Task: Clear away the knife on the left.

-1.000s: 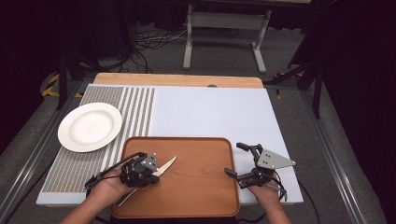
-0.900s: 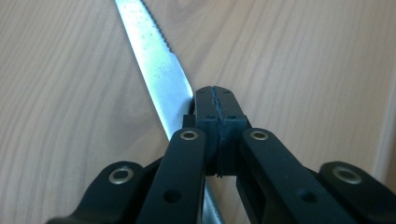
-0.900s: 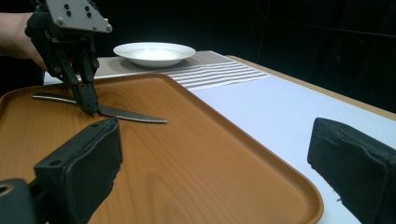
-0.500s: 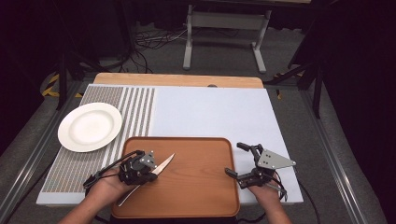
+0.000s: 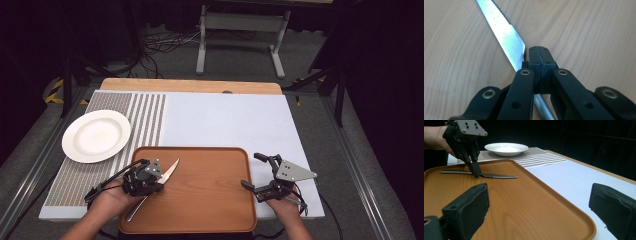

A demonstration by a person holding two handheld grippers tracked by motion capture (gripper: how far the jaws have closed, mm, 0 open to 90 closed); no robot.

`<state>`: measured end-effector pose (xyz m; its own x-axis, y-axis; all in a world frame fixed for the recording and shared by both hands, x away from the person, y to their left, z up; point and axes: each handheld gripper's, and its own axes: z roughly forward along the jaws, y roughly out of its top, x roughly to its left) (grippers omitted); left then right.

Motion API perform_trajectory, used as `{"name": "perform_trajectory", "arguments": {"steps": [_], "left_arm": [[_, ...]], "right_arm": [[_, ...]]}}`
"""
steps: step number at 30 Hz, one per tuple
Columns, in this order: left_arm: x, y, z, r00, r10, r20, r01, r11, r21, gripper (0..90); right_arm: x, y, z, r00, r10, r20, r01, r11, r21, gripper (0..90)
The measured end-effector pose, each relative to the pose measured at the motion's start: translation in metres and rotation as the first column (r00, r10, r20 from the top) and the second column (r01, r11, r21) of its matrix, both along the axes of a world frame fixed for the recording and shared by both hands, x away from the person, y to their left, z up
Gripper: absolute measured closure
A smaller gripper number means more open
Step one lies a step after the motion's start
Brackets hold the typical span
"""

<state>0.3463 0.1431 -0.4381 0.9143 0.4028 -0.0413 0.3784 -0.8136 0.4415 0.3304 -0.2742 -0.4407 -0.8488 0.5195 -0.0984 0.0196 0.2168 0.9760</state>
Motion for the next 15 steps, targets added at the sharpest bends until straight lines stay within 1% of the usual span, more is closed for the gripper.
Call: {"name": "perform_trajectory", "arguments": {"steps": [6, 7, 10, 15], "left_arm": [[0.002, 0.007, 0.0, 0.9997, 0.022, 0.003, -0.022, 0.9997, -0.002, 90.0], [0.002, 0.009, -0.001, 0.9996, 0.028, 0.005, -0.028, 0.9996, -0.005, 90.0], [0.001, 0.012, 0.0, 0.9991, 0.039, 0.016, -0.039, 0.9992, 0.002, 90.0], [0.002, 0.017, -0.001, 0.9981, 0.06, 0.012, -0.06, 0.9982, 0.001, 90.0]], "right_arm": [[0.0, 0.001, 0.0, 1.0, 0.002, -0.001, -0.002, 1.0, -0.003, 3.9], [0.0, 0.001, 0.0, 1.0, 0.003, -0.002, -0.003, 1.0, -0.003, 3.9], [0.0, 0.001, 0.0, 1.0, 0.002, -0.002, -0.002, 1.0, -0.003, 3.9], [0.0, 0.001, -0.001, 1.0, 0.002, -0.006, -0.002, 1.0, -0.004, 3.9]]}}
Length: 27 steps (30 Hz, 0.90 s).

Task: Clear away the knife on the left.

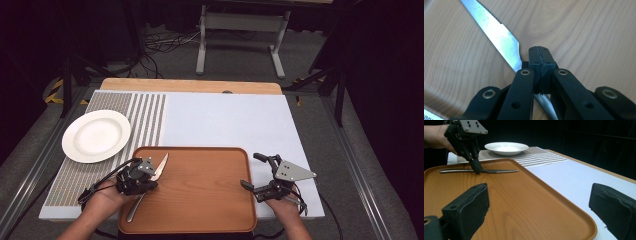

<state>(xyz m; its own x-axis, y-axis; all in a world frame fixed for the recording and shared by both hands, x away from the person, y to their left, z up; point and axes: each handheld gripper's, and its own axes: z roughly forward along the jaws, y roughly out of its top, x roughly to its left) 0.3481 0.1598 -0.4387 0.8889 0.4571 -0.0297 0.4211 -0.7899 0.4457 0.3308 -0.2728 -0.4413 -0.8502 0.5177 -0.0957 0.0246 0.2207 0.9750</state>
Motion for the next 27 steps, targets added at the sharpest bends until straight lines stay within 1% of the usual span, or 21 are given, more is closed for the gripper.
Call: {"name": "perform_trajectory", "arguments": {"steps": [5, 6, 13, 16, 18, 27], "left_arm": [[0.001, 0.005, 0.0, 0.9997, 0.023, -0.006, -0.023, 0.9997, -0.001, 90.0], [0.001, 0.006, 0.0, 0.9997, 0.026, 0.0, -0.026, 0.9997, -0.001, 90.0], [0.0, 0.013, -0.001, 0.9989, 0.048, -0.004, -0.048, 0.9989, -0.004, 90.0], [-0.001, 0.015, -0.001, 0.998, 0.064, -0.003, -0.064, 0.998, 0.0, 90.0], [-0.002, 0.016, -0.001, 0.998, 0.064, -0.002, -0.064, 0.998, 0.001, 90.0], [-0.002, 0.023, -0.001, 0.9956, 0.093, -0.009, -0.093, 0.9957, -0.003, 90.0]], "right_arm": [[0.0, 0.0, 0.0, 1.0, 0.0, 0.001, 0.0, 1.0, 0.0, 3.9], [0.0, 0.0, 0.0, 1.0, 0.0, 0.001, 0.0, 1.0, 0.0, 3.9], [0.0, 0.0, 0.0, 1.0, 0.0, 0.001, 0.0, 1.0, 0.001, 3.9], [0.001, 0.0, 0.0, 1.0, 0.0, 0.0, 0.0, 1.0, 0.001, 3.9], [0.001, 0.0, 0.0, 1.0, -0.001, 0.0, 0.001, 1.0, 0.001, 3.9], [0.001, 0.0, 0.0, 1.0, -0.001, -0.001, 0.001, 1.0, 0.0, 3.9]]}}
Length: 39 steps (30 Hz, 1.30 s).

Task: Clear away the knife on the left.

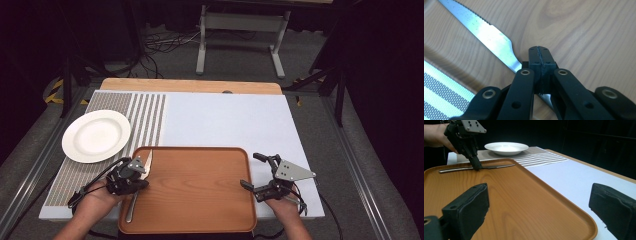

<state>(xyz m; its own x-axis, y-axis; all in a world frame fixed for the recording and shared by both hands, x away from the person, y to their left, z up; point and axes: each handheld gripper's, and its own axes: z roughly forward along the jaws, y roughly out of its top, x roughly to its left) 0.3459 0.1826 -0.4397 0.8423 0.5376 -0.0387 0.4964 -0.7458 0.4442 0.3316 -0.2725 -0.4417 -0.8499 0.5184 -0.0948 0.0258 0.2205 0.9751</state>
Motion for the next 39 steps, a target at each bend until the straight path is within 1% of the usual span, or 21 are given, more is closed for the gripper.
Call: {"name": "perform_trajectory", "arguments": {"steps": [4, 8, 9, 11, 13, 17, 18, 19, 21, 23, 24, 25, 28, 30, 31, 32, 33, 35, 36, 37, 39], "left_arm": [[-0.001, 0.004, 0.0, 0.9999, 0.014, 0.0, -0.014, 0.9999, 0.001, 90.0], [-0.002, 0.007, 0.0, 0.9994, 0.033, -0.007, -0.033, 0.9995, -0.002, 90.0], [-0.002, 0.008, 0.0, 0.999, 0.042, -0.014, -0.042, 0.9991, 0.003, 90.0], [-0.002, 0.009, 0.0, 0.9994, 0.035, -0.009, -0.035, 0.9994, 0.002, 90.0], [-0.002, 0.009, 0.0, 0.9993, 0.037, -0.011, -0.037, 0.9993, 0.004, 90.0], [-0.001, 0.008, 0.0, 0.9997, 0.021, -0.013, -0.021, 0.9998, -0.002, 90.0], [-0.001, 0.008, 0.001, 0.9999, 0.015, -0.008, -0.015, 0.9999, -0.004, 89.9], [-0.001, 0.008, 0.001, 0.9999, 0.015, -0.007, -0.015, 0.9997, -0.017, 89.6], [-0.001, 0.008, 0.004, 0.9999, 0.01, 0.004, -0.01, 0.9994, -0.033, 83.2], [-0.001, 0.008, 0.007, 1.0, 0.002, 0.003, -0.002, 0.9975, -0.071, 75.8], [-0.001, 0.008, 0.008, 1.0, -0.002, 0.0, 0.002, 0.9958, -0.092, 71.6], [-0.001, 0.009, 0.01, 1.0, -0.001, 0.0, 0.001, 0.9946, -0.104, 67.6], [-0.001, 0.01, 0.016, 0.9998, 0.003, 0.021, 0.0, 0.9876, -0.157, 52.2], [-0.002, 0.011, 0.02, 0.9996, 0.0, 0.027, 0.005, 0.9794, -0.202, 45.7], [-0.003, 0.011, 0.022, 0.9995, -0.002, 0.032, 0.009, 0.9753, -0.221, 41.2], [-0.004, 0.012, 0.025, 0.9982, -0.02, 0.057, 0.033, 0.9702, -0.24, 37.0], [-0.006, 0.012, 0.026, 0.9965, -0.021, 0.081, 0.041, 0.967, -0.251, 33.1], [-0.008, 0.014, 0.03, 0.9944, -0.014, 0.105, 0.043, 0.9583, -0.282, 25.5], [-0.009, 0.015, 0.031, 0.9924, -0.008, 0.123, 0.045, 0.9544, -0.295, 20.5], [-0.009, 0.016, 0.032, 0.9914, -0.005, 0.131, 0.045, 0.9524, -0.301, 16.7], [-0.012, 0.019, 0.034, 0.9861, 0.008, 0.166, 0.047, 0.9455, -0.322, 12.9]], "right_arm": [[0.0, 0.0, 0.0, 1.0, 0.0, 0.0, 0.0, 1.0, 0.001, 3.9], [0.0, 0.0, 0.0, 1.0, -0.001, 0.0, 0.001, 1.0, 0.001, 3.9], [0.0, 0.0, 0.0, 1.0, 0.0, 0.0, 0.0, 1.0, 0.0, 3.9], [0.0, 0.0, 0.0, 1.0, 0.0, 0.0, 0.0, 1.0, 0.0, 3.9], [0.0, 0.001, 0.0, 1.0, 0.001, 0.0, -0.001, 1.0, 0.0, 3.9], [0.0, 0.001, 0.0, 1.0, 0.001, 0.0, -0.001, 1.0, 0.001, 3.9], [0.0, 0.0, 0.0, 1.0, -0.001, 0.0, 0.001, 1.0, 0.0, 3.9], [0.0, 0.0, 0.0, 1.0, -0.001, -0.001, 0.001, 1.0, -0.002, 3.9], [0.0, 0.0, 0.0, 1.0, -0.001, -0.001, 0.001, 1.0, -0.002, 3.9], [0.0, 0.0, 0.0, 1.0, -0.001, 0.0, 0.001, 1.0, -0.001, 3.9], [0.0, 0.0, 0.0, 1.0, -0.001, 0.0, 0.001, 1.0, -0.001, 3.9], [0.0, 0.0, 0.0, 1.0, -0.001, 0.0, 0.001, 1.0, -0.001, 3.9], [0.001, 0.0, 0.0, 1.0, -0.001, 0.002, 0.001, 1.0, 0.0, 3.9], [0.001, 0.0, 0.0, 1.0, 0.0, 0.002, 0.0, 1.0, 0.002, 3.9], [0.001, 0.001, 0.0, 1.0, 0.001, 0.001, -0.001, 1.0, 0.001, 3.9], [0.001, 0.001, 0.0, 1.0, 0.002, 0.002, -0.002, 1.0, 0.0, 3.9], [0.001, 0.001, 0.0, 1.0, 0.004, 0.003, -0.004, 1.0, 0.003, 3.9], [0.001, 0.002, 0.0, 1.0, 0.005, 0.003, -0.005, 1.0, 0.003, 3.9], [0.001, 0.002, 0.0, 1.0, 0.006, 0.002, -0.006, 1.0, 0.001, 3.9], [0.001, 0.003, 0.0, 1.0, 0.006, 0.003, -0.006, 1.0, 0.0, 3.9], [0.001, 0.002, 0.001, 1.0, 0.005, 0.005, -0.005, 1.0, 0.001, 3.9]]}}
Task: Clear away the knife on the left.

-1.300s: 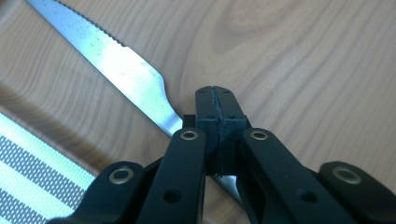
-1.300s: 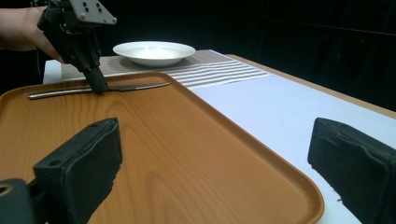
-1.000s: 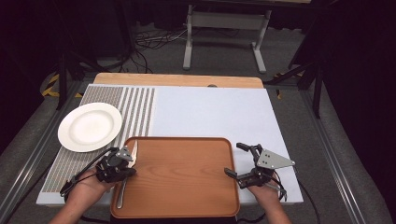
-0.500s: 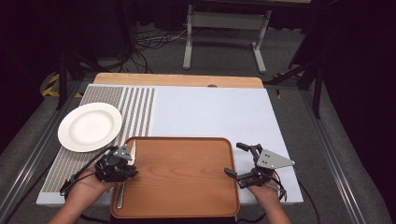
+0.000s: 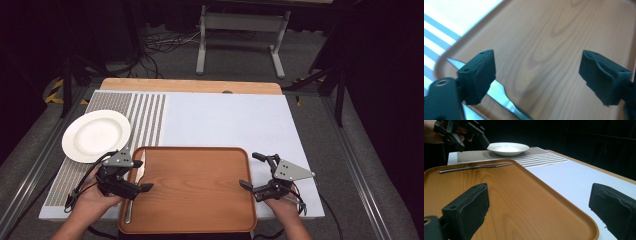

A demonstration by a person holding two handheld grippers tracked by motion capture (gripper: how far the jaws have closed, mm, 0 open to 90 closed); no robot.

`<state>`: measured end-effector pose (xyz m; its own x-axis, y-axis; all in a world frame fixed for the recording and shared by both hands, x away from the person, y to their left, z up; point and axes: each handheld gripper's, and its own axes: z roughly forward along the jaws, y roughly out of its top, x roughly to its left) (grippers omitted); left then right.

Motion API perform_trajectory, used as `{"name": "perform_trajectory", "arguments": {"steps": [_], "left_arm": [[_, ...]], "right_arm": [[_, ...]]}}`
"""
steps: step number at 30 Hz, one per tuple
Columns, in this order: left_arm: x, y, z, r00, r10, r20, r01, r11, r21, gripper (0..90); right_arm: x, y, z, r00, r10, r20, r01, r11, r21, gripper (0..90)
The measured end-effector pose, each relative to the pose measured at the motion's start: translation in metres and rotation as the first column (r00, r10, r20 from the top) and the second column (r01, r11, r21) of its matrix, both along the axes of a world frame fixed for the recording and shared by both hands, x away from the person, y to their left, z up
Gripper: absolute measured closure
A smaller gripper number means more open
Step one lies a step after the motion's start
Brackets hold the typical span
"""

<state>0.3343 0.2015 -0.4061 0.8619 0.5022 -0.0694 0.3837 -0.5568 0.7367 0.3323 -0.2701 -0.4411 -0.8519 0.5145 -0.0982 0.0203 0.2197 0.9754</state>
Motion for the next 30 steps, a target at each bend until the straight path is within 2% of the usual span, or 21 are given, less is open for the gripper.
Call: {"name": "perform_trajectory", "arguments": {"steps": [4, 9, 10, 13, 15, 17, 20, 24, 27, 29, 30], "left_arm": [[-0.006, 0.008, 0.002, 0.9968, 0.027, 0.075, -0.022, 0.9978, -0.063, 6.2], [-0.01, 0.024, 0.001, 0.989, 0.042, 0.142, -0.019, 0.9873, -0.158, 5.4], [-0.012, 0.029, -0.002, 0.985, 0.049, 0.165, -0.018, 0.983, -0.183, 5.0], [-0.016, 0.039, -0.007, 0.9773, 0.079, 0.197, -0.033, 0.9734, -0.227, 4.2], [-0.019, 0.045, -0.012, 0.9715, 0.089, 0.22, -0.027, 0.9624, -0.27, 3.0], [-0.022, 0.052, -0.02, 0.9626, 0.105, 0.25, -0.023, 0.95, -0.311, 2.9], [-0.026, 0.06, -0.031, 0.954, 0.129, 0.271, -0.026, 0.9358, -0.352, 2.8], [-0.026, 0.066, -0.044, 0.9565, 0.141, 0.255, -0.039, 0.9285, -0.369, 2.6], [-0.027, 0.071, -0.052, 0.9574, 0.157, 0.243, -0.047, 0.9134, -0.404, 2.5], [-0.027, 0.071, -0.053, 0.9585, 0.159, 0.237, -0.05, 0.9111, -0.409, 2.4], [-0.027, 0.071, -0.053, 0.9589, 0.157, 0.236, -0.052, 0.9155, -0.399, 2.4]], "right_arm": [[0.0, 0.0, 0.001, 1.0, -0.003, 0.004, 0.003, 1.0, 0.001, 3.7], [0.0, -0.001, 0.001, 1.0, -0.005, 0.005, 0.005, 1.0, 0.0, 3.6], [0.0, -0.001, 0.001, 1.0, -0.006, 0.006, 0.006, 1.0, 0.001, 3.6], [0.001, -0.002, 0.001, 1.0, -0.009, 0.004, 0.009, 1.0, 0.003, 3.6], [0.001, -0.002, 0.001, 0.9999, -0.012, 0.002, 0.012, 1.0, -0.002, 3.6], [0.001, -0.002, 0.001, 0.9999, -0.016, 0.004, 0.016, 1.0, -0.004, 3.6], [0.0, -0.003, 0.002, 0.9996, -0.029, -0.001, 0.028, 0.999, -0.018, 3.6], [0.0, -0.006, 0.003, 0.9987, -0.049, -0.01, 0.049, 0.998, -0.025, 3.9], [-0.001, -0.008, 0.004, 0.998, -0.061, -0.018, 0.06, 0.998, -0.026, 4.2], [-0.002, -0.009, 0.004, 0.9974, -0.068, -0.025, 0.067, 0.997, -0.03, 4.3], [-0.002, -0.009, 0.004, 0.9971, -0.071, -0.027, 0.07, 0.997, -0.033, 4.3]]}}
